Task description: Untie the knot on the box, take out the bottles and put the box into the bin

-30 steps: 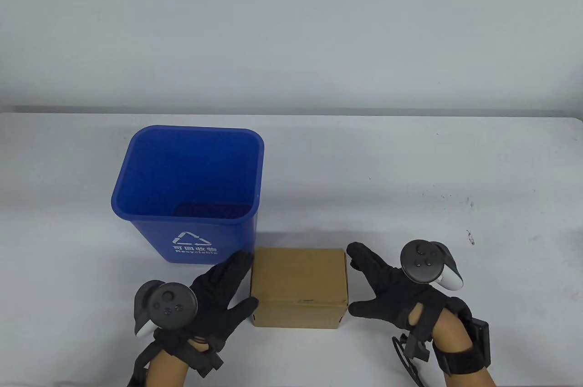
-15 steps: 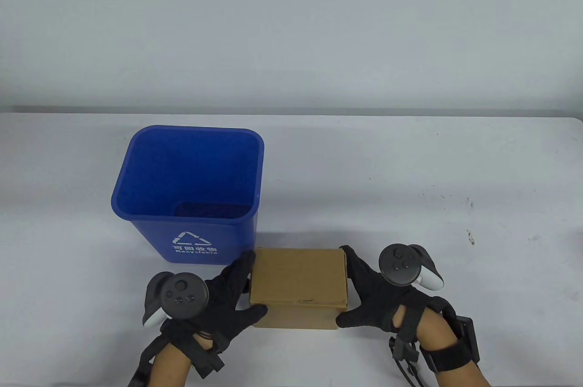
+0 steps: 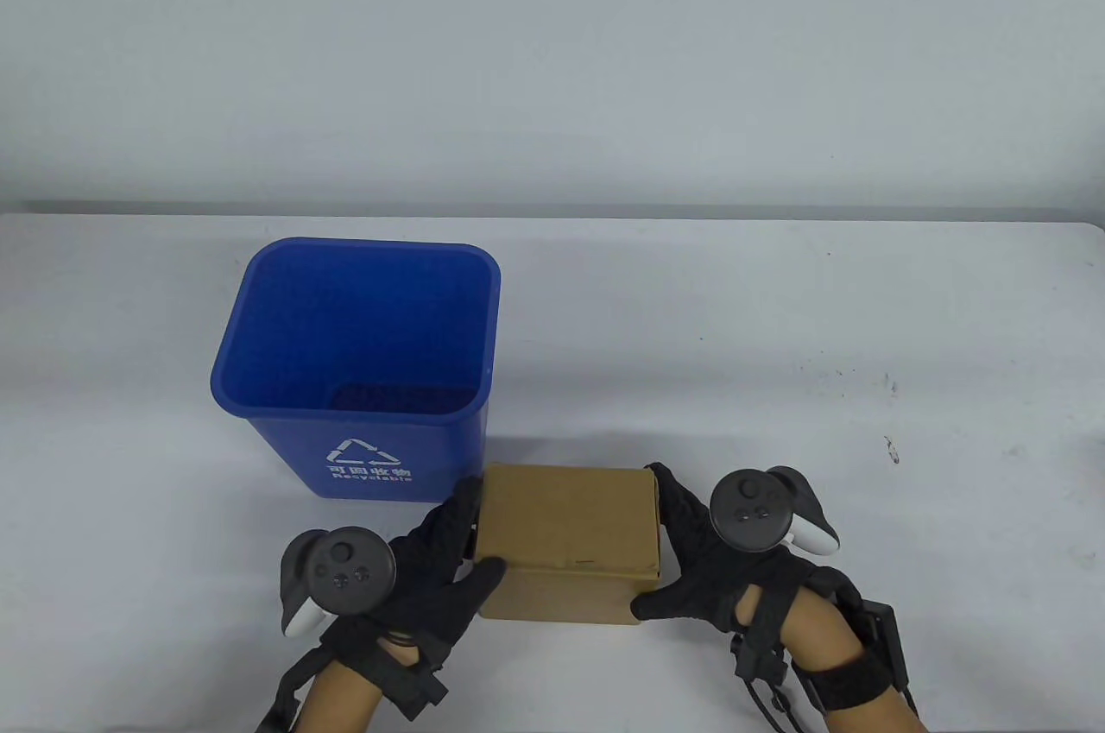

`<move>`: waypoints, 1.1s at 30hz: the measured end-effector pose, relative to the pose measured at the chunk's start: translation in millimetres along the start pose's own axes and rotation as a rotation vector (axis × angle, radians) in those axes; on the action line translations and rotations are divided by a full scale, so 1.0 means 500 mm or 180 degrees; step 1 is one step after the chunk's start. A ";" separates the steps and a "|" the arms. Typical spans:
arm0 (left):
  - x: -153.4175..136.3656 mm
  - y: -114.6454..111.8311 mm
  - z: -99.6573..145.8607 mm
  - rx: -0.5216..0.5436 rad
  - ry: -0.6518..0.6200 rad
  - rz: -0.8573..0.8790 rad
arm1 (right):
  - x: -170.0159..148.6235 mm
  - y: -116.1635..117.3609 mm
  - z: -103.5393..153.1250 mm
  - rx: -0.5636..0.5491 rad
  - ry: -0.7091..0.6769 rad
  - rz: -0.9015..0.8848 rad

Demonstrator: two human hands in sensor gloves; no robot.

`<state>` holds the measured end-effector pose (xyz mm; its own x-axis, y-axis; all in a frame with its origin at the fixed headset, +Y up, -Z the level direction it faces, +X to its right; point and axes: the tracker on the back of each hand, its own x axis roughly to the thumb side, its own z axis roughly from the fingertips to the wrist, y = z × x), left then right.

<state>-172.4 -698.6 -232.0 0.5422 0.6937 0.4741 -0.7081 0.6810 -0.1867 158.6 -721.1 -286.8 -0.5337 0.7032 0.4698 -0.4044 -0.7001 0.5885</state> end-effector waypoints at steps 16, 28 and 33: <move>-0.021 -0.037 0.001 -0.0018 0.0435 0.1031 | 0.010 0.009 -0.001 -0.0047 0.0032 -0.0017; -0.017 -0.039 0.007 0.0242 0.0471 0.0679 | 0.010 0.006 0.000 -0.0062 0.0038 -0.0065; -0.024 -0.037 0.009 0.0282 0.0545 0.0760 | 0.014 0.008 0.000 -0.0043 0.0042 -0.0001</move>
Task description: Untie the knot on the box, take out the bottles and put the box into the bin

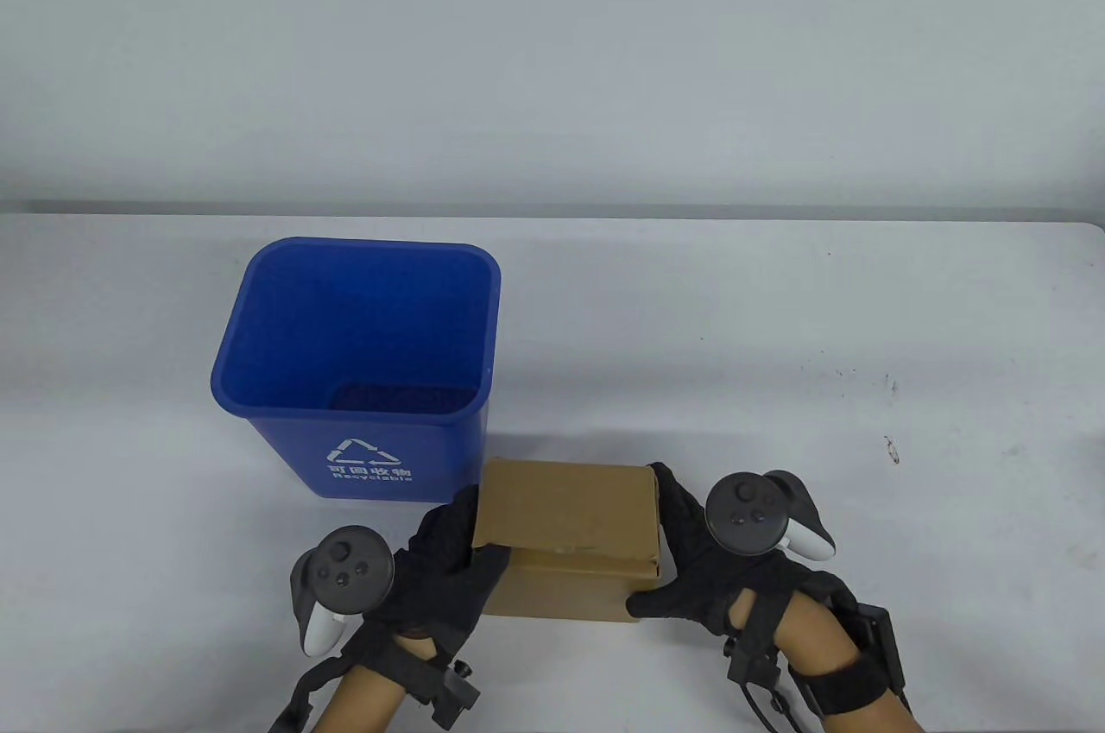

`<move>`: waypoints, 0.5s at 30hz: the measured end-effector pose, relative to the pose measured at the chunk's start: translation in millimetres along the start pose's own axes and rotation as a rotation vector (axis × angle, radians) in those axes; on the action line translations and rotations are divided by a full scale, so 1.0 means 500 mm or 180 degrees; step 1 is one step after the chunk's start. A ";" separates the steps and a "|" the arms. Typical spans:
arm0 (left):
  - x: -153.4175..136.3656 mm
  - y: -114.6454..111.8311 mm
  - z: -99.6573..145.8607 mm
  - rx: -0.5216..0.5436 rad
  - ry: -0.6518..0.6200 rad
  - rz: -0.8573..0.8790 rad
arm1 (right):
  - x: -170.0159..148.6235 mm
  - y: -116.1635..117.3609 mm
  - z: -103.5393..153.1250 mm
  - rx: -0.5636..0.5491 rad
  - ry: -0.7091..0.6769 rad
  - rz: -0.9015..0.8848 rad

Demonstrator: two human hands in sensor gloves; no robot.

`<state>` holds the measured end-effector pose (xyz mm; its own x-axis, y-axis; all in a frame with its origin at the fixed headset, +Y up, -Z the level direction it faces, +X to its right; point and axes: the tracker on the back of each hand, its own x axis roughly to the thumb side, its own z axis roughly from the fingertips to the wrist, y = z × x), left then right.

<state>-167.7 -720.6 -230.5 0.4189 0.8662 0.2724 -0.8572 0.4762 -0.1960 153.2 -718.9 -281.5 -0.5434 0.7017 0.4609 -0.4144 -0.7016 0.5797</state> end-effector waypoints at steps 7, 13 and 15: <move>-0.007 0.006 -0.002 0.0048 0.0070 0.0155 | 0.000 0.000 0.001 0.0016 -0.0001 0.0020; -0.012 0.018 -0.010 -0.0094 -0.0014 0.0168 | -0.005 -0.001 0.001 0.0017 -0.0033 -0.0053; -0.011 0.021 -0.013 -0.0097 0.0014 0.0158 | -0.004 -0.001 0.001 0.0016 -0.0028 -0.0025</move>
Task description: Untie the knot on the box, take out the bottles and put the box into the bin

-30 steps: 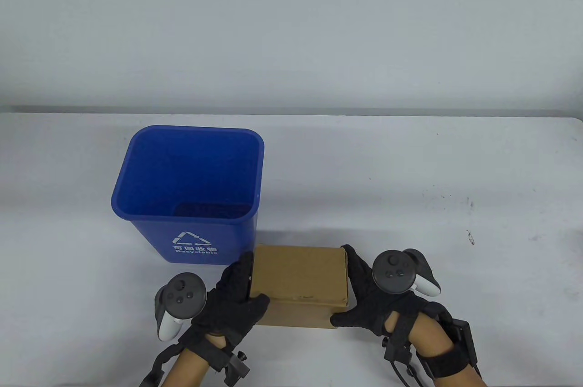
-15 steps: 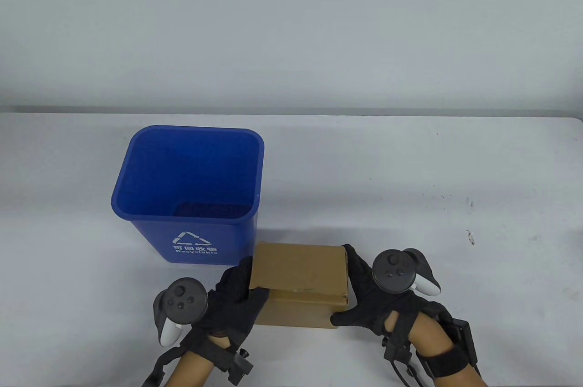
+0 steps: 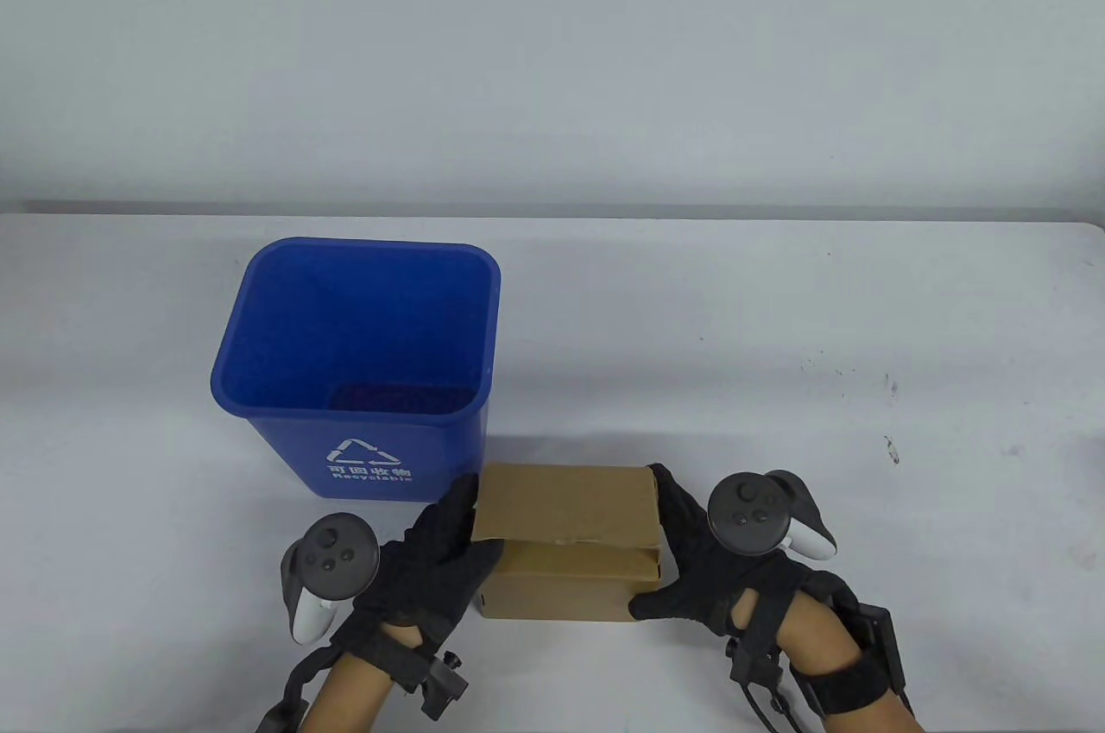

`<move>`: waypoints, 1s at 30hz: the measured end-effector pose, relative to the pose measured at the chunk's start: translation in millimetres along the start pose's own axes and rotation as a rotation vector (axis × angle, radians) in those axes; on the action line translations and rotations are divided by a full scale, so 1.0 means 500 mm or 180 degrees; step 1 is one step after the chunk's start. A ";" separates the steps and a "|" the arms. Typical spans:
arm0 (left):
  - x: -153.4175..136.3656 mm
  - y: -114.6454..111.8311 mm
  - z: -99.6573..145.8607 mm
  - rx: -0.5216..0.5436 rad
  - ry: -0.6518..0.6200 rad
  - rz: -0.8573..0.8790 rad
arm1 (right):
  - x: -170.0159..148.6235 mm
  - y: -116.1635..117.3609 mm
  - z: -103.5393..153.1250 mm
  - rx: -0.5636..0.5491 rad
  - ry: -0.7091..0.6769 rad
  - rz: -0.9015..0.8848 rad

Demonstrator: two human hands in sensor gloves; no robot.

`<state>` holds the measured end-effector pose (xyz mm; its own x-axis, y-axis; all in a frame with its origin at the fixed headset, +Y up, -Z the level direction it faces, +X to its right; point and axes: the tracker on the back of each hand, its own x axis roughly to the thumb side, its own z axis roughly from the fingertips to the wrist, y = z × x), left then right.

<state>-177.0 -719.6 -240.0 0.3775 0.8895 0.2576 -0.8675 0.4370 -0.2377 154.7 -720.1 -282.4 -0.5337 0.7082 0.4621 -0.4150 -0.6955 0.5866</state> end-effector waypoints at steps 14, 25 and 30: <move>0.032 0.022 -0.014 -0.0303 0.0627 0.0128 | 0.003 0.005 -0.001 -0.0009 -0.0028 0.0026; 0.017 0.022 -0.007 -0.0666 0.0020 0.0389 | -0.010 -0.018 0.016 0.0128 -0.0035 -0.0330; -0.003 0.034 -0.023 -0.0951 -0.0035 0.0260 | -0.022 -0.041 0.030 0.0114 -0.0272 -0.0926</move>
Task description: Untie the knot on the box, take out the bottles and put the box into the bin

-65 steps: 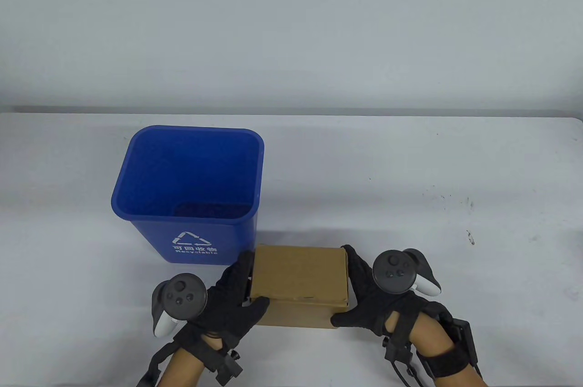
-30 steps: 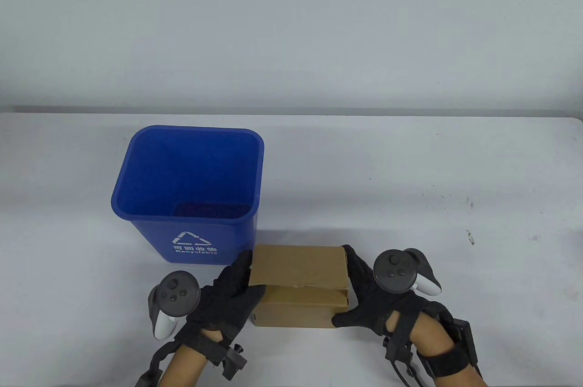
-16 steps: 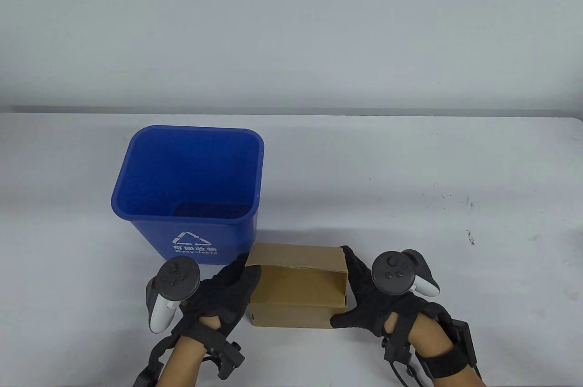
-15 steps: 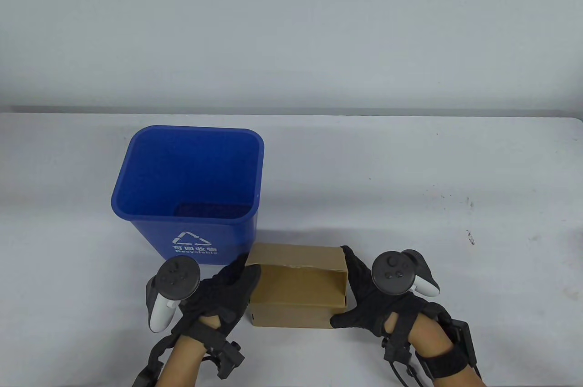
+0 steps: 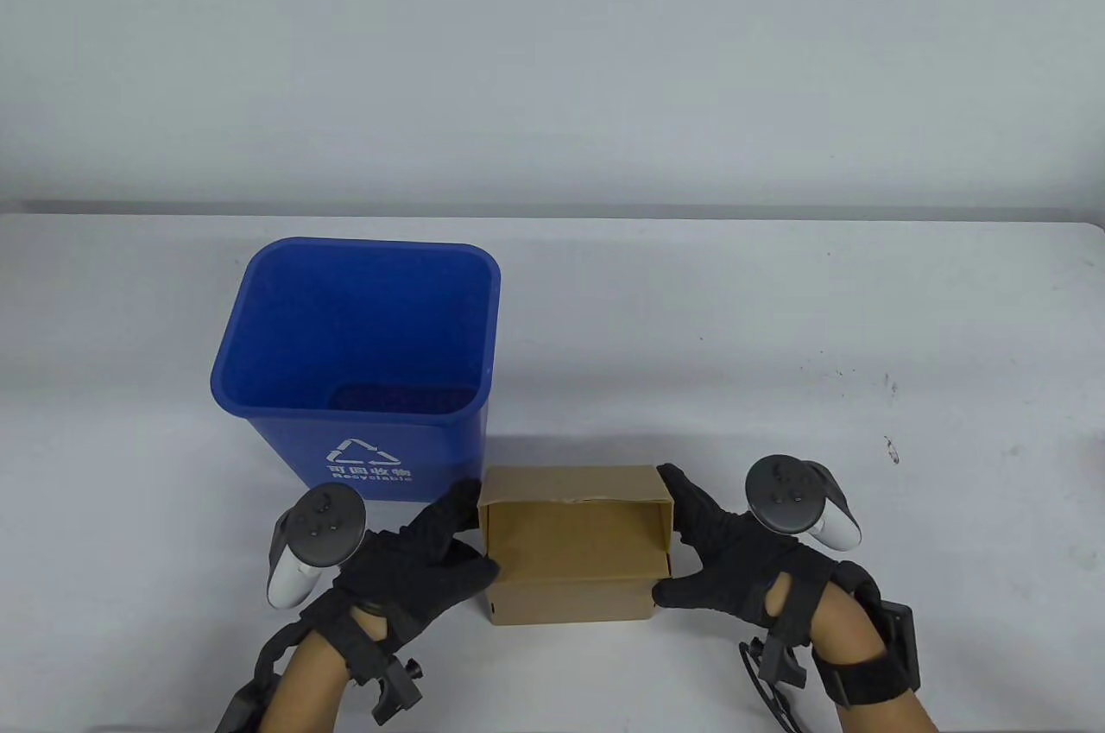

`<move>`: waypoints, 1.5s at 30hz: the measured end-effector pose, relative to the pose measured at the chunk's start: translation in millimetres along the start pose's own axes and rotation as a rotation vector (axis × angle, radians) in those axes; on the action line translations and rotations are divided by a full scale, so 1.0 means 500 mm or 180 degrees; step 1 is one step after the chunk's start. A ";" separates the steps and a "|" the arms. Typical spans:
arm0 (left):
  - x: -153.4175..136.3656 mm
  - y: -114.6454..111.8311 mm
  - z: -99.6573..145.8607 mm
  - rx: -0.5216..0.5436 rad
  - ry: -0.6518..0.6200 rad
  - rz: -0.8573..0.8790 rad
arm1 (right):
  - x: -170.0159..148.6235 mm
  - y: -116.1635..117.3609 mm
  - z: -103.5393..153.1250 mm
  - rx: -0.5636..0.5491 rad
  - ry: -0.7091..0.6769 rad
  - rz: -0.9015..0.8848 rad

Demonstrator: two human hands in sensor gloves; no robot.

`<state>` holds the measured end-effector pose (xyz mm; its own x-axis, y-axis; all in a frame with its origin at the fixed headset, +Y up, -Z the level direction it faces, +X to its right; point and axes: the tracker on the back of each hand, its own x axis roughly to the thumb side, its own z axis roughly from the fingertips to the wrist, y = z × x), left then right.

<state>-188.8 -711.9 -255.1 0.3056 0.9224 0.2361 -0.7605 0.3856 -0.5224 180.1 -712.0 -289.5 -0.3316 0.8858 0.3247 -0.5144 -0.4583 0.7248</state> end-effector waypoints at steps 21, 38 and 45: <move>-0.007 -0.004 -0.013 -0.0035 -0.0431 -0.0059 | 0.025 -0.018 0.010 -0.0428 -0.0214 0.0102; 0.041 -0.015 0.006 0.0217 -0.0771 -0.1091 | 0.083 -0.002 0.027 -0.0715 -0.0178 0.1506; 0.031 -0.015 0.006 0.0278 -0.0813 -0.0877 | 0.068 -0.006 0.025 -0.0739 -0.0249 0.1267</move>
<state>-180.3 -700.4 -245.0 0.3612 0.7456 0.5600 -0.7191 0.6050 -0.3417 180.5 -679.6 -273.1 -0.4829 0.6366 0.6013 -0.5255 -0.7600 0.3825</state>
